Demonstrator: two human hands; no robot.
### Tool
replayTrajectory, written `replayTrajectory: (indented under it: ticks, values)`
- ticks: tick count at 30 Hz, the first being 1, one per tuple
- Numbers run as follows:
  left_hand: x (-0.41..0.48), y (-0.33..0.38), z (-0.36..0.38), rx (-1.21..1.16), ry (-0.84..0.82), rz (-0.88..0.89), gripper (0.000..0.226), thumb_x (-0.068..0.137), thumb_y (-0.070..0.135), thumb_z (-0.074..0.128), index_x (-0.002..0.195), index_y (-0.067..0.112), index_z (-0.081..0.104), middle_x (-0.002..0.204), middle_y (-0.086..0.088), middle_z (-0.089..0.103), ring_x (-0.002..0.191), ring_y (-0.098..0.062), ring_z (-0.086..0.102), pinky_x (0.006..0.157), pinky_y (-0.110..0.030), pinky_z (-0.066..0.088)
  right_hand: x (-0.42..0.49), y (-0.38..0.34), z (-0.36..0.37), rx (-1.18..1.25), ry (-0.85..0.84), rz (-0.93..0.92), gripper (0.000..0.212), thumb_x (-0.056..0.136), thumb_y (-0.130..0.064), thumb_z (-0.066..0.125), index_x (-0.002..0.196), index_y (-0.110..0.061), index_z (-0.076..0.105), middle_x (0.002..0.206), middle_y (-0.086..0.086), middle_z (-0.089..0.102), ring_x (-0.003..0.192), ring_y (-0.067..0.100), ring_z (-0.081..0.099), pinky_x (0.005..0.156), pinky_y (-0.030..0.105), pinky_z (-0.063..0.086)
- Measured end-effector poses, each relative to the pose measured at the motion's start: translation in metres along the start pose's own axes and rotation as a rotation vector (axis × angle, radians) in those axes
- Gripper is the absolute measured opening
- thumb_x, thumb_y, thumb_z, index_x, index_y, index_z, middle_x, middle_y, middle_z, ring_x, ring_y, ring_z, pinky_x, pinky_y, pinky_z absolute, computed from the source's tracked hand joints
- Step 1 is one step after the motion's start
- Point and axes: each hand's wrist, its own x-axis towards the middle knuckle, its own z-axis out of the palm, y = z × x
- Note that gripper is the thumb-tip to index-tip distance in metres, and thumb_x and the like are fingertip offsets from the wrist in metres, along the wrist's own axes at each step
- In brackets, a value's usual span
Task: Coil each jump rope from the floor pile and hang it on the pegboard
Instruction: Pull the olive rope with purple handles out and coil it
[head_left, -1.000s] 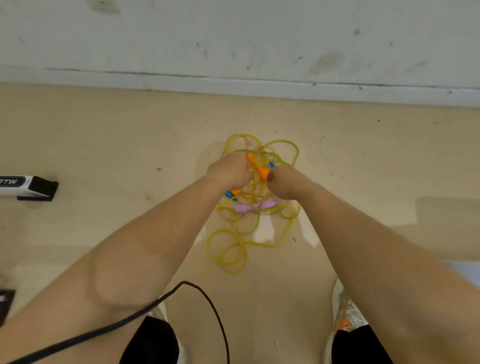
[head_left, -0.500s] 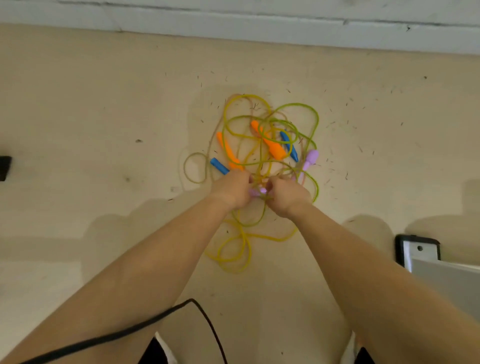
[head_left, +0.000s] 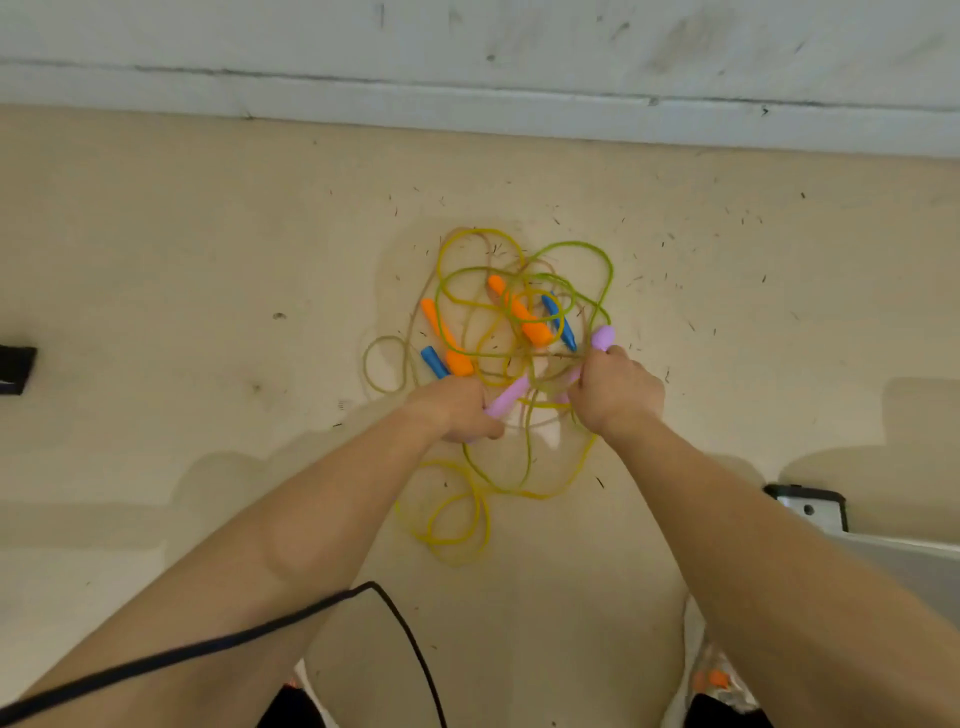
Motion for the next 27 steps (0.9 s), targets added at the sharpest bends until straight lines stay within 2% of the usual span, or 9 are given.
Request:
replayTrajectory:
  ticks: [3, 8, 11, 13, 14, 16, 18, 21, 27]
  values:
    - [-0.034, 0.009, -0.03, -0.098, -0.038, 0.019, 0.028, 0.084, 0.041, 0.067, 0.09, 0.014, 0.069, 0.079, -0.004, 0.067, 0.068, -0.018, 0.06, 0.055, -0.025, 0.042, -0.014, 0.001, -0.035, 0.155, -0.094, -0.044, 0.033, 0.089, -0.023, 0.056, 0.121, -0.016, 0.055, 0.124, 0.009, 0.05, 0.111, 0.031, 0.058, 0.081, 0.038, 0.048]
    - [-0.106, 0.03, -0.083, -0.409, 0.12, 0.112, 0.02, 0.088, 0.034, 0.072, 0.086, 0.019, 0.058, 0.07, -0.002, 0.062, 0.054, -0.015, 0.055, 0.04, -0.017, 0.037, -0.056, -0.015, -0.1, 0.387, -0.215, -0.22, 0.038, 0.083, -0.011, 0.052, 0.116, -0.022, 0.069, 0.117, 0.005, 0.066, 0.111, 0.023, 0.061, 0.093, 0.031, 0.049]
    - [-0.152, 0.041, -0.111, -0.779, 0.206, 0.188, 0.019, 0.092, 0.029, 0.07, 0.088, 0.015, 0.058, 0.075, -0.006, 0.066, 0.053, -0.015, 0.063, 0.044, -0.018, 0.046, -0.093, -0.03, -0.139, 0.719, -0.386, -0.292, 0.037, 0.081, -0.017, 0.05, 0.112, -0.015, 0.071, 0.118, 0.006, 0.067, 0.111, 0.017, 0.057, 0.094, 0.028, 0.045]
    - [-0.181, 0.046, -0.126, -1.008, 0.197, 0.248, 0.018, 0.094, 0.027, 0.067, 0.092, 0.01, 0.063, 0.083, -0.008, 0.069, 0.058, -0.017, 0.067, 0.053, -0.022, 0.054, -0.115, -0.036, -0.16, 0.782, -0.458, -0.361, 0.03, 0.08, -0.021, 0.049, 0.099, -0.016, 0.072, 0.119, 0.001, 0.065, 0.105, 0.01, 0.055, 0.087, 0.017, 0.042]
    - [-0.196, 0.048, -0.135, -1.085, 0.203, 0.276, 0.02, 0.095, 0.028, 0.065, 0.091, 0.008, 0.064, 0.085, -0.008, 0.071, 0.06, -0.018, 0.067, 0.058, -0.023, 0.056, -0.124, -0.037, -0.169, 0.77, -0.439, -0.401, 0.025, 0.079, -0.025, 0.051, 0.089, -0.017, 0.073, 0.112, 0.0, 0.067, 0.101, 0.01, 0.058, 0.087, 0.016, 0.043]
    - [-0.219, 0.05, -0.149, -1.206, 0.247, 0.314, 0.024, 0.097, 0.029, 0.063, 0.089, 0.007, 0.064, 0.086, -0.008, 0.072, 0.059, -0.016, 0.067, 0.06, -0.022, 0.057, -0.135, -0.033, -0.178, 0.708, -0.352, -0.431, 0.018, 0.079, -0.028, 0.059, 0.077, -0.018, 0.073, 0.095, 0.003, 0.071, 0.096, 0.02, 0.064, 0.089, 0.029, 0.049]
    - [-0.242, 0.049, -0.162, -1.3, 0.331, 0.341, 0.023, 0.096, 0.029, 0.063, 0.09, 0.007, 0.062, 0.084, -0.009, 0.072, 0.057, -0.015, 0.066, 0.055, -0.021, 0.057, -0.143, -0.023, -0.186, 0.569, -0.247, -0.431, 0.012, 0.086, -0.024, 0.062, 0.075, -0.02, 0.066, 0.081, 0.001, 0.066, 0.086, 0.027, 0.065, 0.079, 0.036, 0.054]
    - [-0.269, 0.045, -0.172, -1.346, 0.415, 0.362, 0.024, 0.095, 0.03, 0.066, 0.09, 0.008, 0.06, 0.082, -0.009, 0.07, 0.056, -0.016, 0.063, 0.054, -0.022, 0.055, -0.16, -0.01, -0.204, 0.441, -0.065, -0.422, 0.026, 0.096, -0.024, 0.058, 0.07, -0.023, 0.053, 0.072, -0.006, 0.057, 0.073, 0.019, 0.056, 0.061, 0.021, 0.041]
    - [-0.292, 0.042, -0.16, -1.325, 0.447, 0.419, 0.011, 0.092, 0.022, 0.068, 0.101, 0.016, 0.065, 0.089, -0.004, 0.068, 0.069, -0.018, 0.066, 0.063, -0.022, 0.055, -0.194, -0.021, -0.254, 1.172, -0.113, -0.37, 0.019, 0.104, -0.01, 0.047, 0.09, -0.011, 0.059, 0.081, 0.008, 0.07, 0.069, 0.02, 0.066, 0.064, 0.027, 0.054]
